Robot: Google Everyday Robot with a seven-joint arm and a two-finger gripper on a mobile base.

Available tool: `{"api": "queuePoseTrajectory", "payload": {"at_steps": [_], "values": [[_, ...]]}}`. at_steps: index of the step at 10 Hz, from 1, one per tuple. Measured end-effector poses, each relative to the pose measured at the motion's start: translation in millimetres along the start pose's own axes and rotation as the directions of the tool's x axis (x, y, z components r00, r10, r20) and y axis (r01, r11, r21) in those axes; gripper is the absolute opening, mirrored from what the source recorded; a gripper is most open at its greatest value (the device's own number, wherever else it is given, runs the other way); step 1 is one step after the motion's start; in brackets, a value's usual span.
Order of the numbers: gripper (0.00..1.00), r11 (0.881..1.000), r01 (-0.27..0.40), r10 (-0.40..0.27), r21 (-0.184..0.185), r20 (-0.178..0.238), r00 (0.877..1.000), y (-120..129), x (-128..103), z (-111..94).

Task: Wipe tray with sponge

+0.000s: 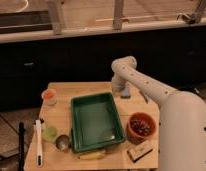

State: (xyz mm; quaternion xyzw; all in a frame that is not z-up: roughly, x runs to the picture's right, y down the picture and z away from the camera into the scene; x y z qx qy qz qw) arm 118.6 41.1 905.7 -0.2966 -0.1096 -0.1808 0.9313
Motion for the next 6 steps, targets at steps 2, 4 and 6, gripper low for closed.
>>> {"api": "queuePoseTrajectory", "payload": {"at_steps": [2,4,6], "values": [[0.63,1.000,0.015,-0.015,0.008,-0.020,1.000,1.4,29.3,-3.4],[0.78,0.998,0.063,-0.063,-0.001,-0.020,0.998,5.7,46.5,-3.6],[0.80,0.989,0.146,-0.146,-0.026,-0.018,0.989,6.7,60.8,2.4]]}}
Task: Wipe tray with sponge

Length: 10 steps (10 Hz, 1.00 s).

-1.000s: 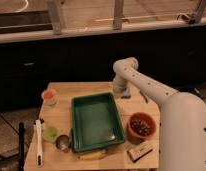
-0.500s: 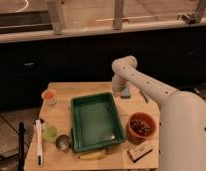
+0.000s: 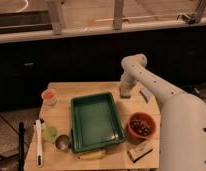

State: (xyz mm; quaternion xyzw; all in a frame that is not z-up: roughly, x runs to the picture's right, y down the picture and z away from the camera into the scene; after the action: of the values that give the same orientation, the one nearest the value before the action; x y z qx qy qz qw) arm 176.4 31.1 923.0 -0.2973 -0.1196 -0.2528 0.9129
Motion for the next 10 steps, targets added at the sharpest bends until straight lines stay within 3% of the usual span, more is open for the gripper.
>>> {"api": "queuePoseTrajectory", "payload": {"at_steps": [2,3,6,10], "values": [[0.80,0.997,0.079,-0.079,-0.007,0.004,0.997,-2.3,4.2,7.9],[0.80,0.990,0.144,-0.144,-0.005,0.008,0.990,-3.7,6.7,12.3],[0.80,0.971,0.239,-0.240,0.014,0.010,0.971,-5.2,16.8,18.3],[0.80,0.967,0.254,-0.254,0.015,0.018,0.967,-4.0,39.3,32.0]]}}
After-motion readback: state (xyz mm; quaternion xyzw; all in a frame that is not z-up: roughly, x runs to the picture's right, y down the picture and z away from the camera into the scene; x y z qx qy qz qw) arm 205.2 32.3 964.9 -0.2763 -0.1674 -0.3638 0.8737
